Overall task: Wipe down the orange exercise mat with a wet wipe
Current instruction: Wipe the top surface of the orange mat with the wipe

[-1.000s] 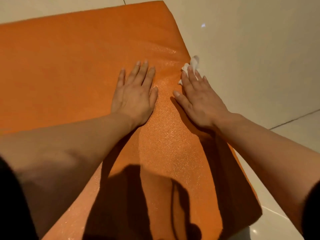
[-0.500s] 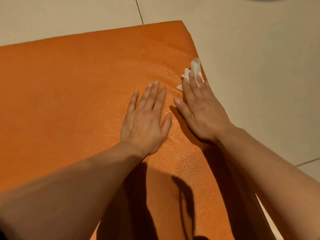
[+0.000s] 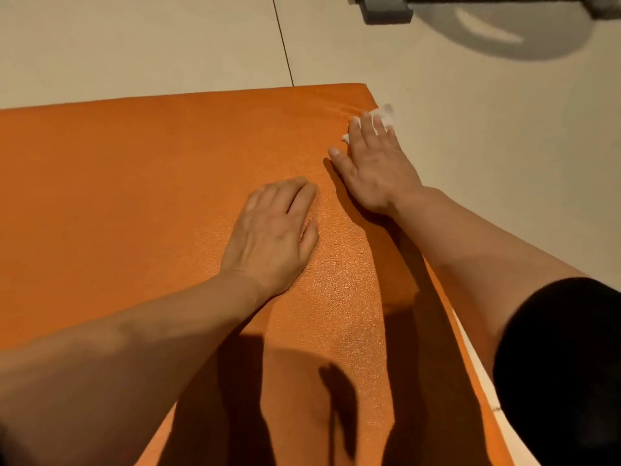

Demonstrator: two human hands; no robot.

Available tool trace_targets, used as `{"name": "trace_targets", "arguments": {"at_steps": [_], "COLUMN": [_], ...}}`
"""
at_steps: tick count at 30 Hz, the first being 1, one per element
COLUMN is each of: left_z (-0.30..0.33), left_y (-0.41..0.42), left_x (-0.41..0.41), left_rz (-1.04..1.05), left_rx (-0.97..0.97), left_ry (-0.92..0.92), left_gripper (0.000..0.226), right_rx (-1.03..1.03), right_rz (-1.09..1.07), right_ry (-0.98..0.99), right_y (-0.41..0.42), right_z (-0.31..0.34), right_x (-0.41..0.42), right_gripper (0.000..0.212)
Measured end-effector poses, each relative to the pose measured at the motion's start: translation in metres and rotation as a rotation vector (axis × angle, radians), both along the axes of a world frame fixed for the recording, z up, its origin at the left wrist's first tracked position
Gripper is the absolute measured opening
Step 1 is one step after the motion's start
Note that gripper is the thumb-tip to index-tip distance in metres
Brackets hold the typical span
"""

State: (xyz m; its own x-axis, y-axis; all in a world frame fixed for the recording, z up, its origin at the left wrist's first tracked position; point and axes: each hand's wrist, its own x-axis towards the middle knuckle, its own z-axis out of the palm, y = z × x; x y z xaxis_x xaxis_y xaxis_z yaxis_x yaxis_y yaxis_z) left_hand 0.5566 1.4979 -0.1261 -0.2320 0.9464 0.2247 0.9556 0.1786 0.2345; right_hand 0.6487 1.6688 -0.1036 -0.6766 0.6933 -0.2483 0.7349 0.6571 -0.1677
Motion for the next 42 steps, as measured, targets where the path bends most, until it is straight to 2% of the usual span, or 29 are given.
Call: {"name": "trace_targets", "arguments": {"at_steps": [4,10,13,18,25,28,30,37,42], "left_z": [0.001,0.002,0.001,0.002,0.01,0.024,0.036,0.064,0.089], "left_y": [0.001,0.003,0.006,0.007,0.004,-0.04,-0.101,-0.296,-0.393], "left_x": [-0.001,-0.004,-0.007,-0.009,-0.008,-0.006,-0.004,-0.001,-0.002], "left_rz": [0.061,0.048,0.04,0.03,0.018,0.012,0.038,0.275,0.291], "left_rx": [-0.082,-0.161,-0.193,-0.245,-0.371,-0.377,-0.379,-0.477,-0.529], "left_ry": [-0.019,-0.005,0.0,-0.001,-0.01,-0.01,-0.019,-0.108,-0.108], "left_gripper": [0.059,0.066,0.067,0.07,0.062,0.058,0.058,0.065,0.065], "right_rx": [-0.013,0.023,0.019,0.048,-0.084,-0.082,-0.115,-0.235,-0.304], "right_rz": [-0.036,0.071,0.034,-0.125,0.035,0.026,0.056,0.378,0.564], "right_ry": [-0.03,-0.017,-0.029,-0.016,-0.039,-0.054,-0.093,-0.1,-0.157], "right_y": [0.022,0.053,0.059,0.034,-0.025,-0.058,-0.097,-0.296,-0.427], "right_z": [0.003,0.009,0.009,0.002,0.012,0.017,0.02,0.029,0.039], "right_x": [-0.036,-0.065,-0.07,-0.073,-0.024,-0.014,-0.014,-0.025,-0.036], "right_gripper": [0.071,0.064,0.063,0.066,0.057,0.059,0.061,0.063,0.062]}}
